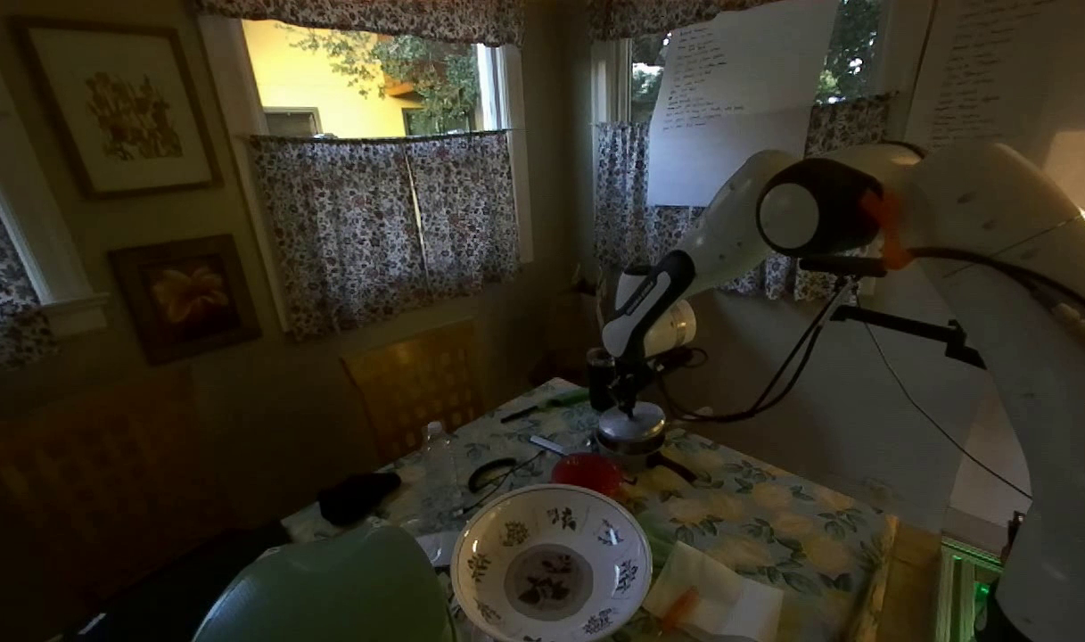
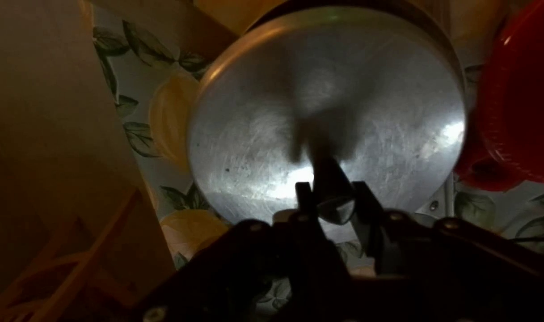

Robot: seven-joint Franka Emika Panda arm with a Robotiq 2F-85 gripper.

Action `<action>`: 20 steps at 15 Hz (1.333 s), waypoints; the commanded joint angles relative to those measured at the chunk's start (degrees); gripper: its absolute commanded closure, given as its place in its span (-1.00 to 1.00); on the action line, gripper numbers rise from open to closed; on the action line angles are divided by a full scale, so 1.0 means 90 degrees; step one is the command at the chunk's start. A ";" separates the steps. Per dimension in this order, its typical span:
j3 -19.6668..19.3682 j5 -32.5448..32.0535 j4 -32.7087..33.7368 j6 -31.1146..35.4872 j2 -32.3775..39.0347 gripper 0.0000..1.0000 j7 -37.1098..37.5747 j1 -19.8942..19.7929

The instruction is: Put the silver lid on top of the silver pot.

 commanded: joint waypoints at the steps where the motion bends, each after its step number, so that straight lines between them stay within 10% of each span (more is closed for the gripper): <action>1: -0.0118 -0.0242 0.0260 0.0031 0.0226 0.87 0.0146 0.0151; 11: -0.0130 -0.0313 0.0236 0.0083 0.0272 0.87 0.0157 0.0214; 12: -0.0139 -0.0316 0.0224 0.0094 0.0270 0.18 0.0168 0.0224; 13: -0.0136 -0.0311 0.0207 0.0105 0.0264 -0.03 0.0166 0.0223; 20: 0.0003 -0.0216 -0.0038 0.0094 0.0017 -0.96 0.0058 0.0175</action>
